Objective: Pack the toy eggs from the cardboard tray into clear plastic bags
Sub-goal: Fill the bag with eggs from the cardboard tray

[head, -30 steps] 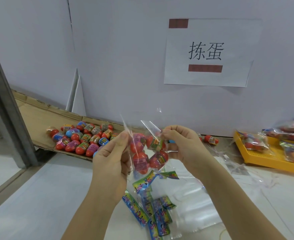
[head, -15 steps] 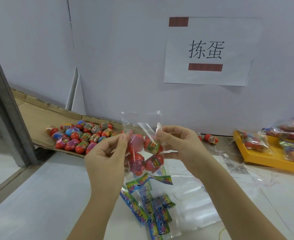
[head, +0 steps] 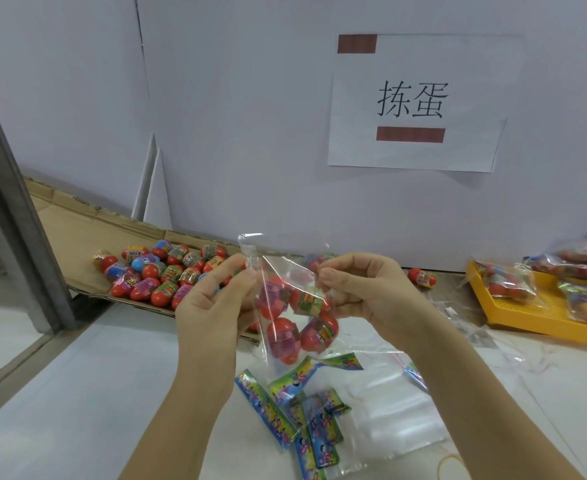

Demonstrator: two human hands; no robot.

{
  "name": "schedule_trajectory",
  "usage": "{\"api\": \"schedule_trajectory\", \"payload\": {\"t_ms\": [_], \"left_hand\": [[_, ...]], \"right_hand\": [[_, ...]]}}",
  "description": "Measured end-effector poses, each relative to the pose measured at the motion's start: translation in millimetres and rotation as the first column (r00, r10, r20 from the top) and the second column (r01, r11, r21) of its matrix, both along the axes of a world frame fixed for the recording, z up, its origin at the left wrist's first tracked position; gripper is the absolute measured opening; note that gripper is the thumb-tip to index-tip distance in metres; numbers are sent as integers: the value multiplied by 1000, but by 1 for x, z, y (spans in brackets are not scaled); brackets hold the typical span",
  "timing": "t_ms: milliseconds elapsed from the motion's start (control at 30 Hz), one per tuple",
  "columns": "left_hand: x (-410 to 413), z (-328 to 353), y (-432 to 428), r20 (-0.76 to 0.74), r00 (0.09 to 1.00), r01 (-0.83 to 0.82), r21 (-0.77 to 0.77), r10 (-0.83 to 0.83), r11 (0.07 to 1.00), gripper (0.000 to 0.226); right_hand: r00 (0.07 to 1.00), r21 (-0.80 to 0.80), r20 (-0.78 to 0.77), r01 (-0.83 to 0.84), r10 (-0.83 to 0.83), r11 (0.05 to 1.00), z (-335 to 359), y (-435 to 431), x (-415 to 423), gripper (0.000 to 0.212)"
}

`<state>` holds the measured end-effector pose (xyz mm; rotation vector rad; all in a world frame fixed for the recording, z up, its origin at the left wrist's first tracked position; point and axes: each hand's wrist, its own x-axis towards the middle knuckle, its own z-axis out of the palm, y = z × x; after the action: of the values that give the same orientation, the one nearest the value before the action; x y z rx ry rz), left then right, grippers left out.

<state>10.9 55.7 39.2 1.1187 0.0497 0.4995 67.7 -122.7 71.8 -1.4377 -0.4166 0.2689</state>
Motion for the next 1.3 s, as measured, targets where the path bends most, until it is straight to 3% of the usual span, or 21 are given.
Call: {"api": "schedule_trajectory", "payload": {"t_ms": [67, 167, 233, 333, 467, 700, 833, 1033, 1300], "left_hand": [[1, -1, 0, -8, 1000, 6, 7, -6, 1000, 50], [1, 0, -1, 1, 1000, -6, 38, 6, 999, 17], [1, 0, 1, 5, 999, -45, 61, 45, 997, 11], [0, 0, 1, 9, 992, -128, 149, 128, 981, 23], [0, -1, 0, 19, 987, -163, 172, 162, 971, 21], [5, -3, -4, -85, 996, 38, 142, -27, 989, 33], [4, -1, 0, -14, 999, 44, 161, -43, 986, 48], [0, -2, 0, 188, 982, -72, 307, 14, 949, 44], [-5, 3, -3, 202, 979, -89, 387, 10, 918, 64]], "right_hand": [[1000, -10, 5, -2, 2, 1000, 0, -1, 0, 7], [1000, -7, 1, 10, -10, 1000, 1, -3, 1, 9], [1000, -4, -3, 17, -17, 1000, 2, -4, 2, 9], [1000, -5, -12, 27, -27, 1000, 2, -4, 3, 8], [999, 19, -33, 21, -20, 1000, 1, -2, 3, 11], [999, 71, -35, 13, -11, 997, -2, -4, 5, 17], [999, 104, -49, 1, 4, 995, -3, -5, 7, 15], [999, 128, -10, -41, 42, 991, -2, -4, 6, 11], [998, 185, 6, -57, 57, 981, -3, -4, 6, 18]]}}
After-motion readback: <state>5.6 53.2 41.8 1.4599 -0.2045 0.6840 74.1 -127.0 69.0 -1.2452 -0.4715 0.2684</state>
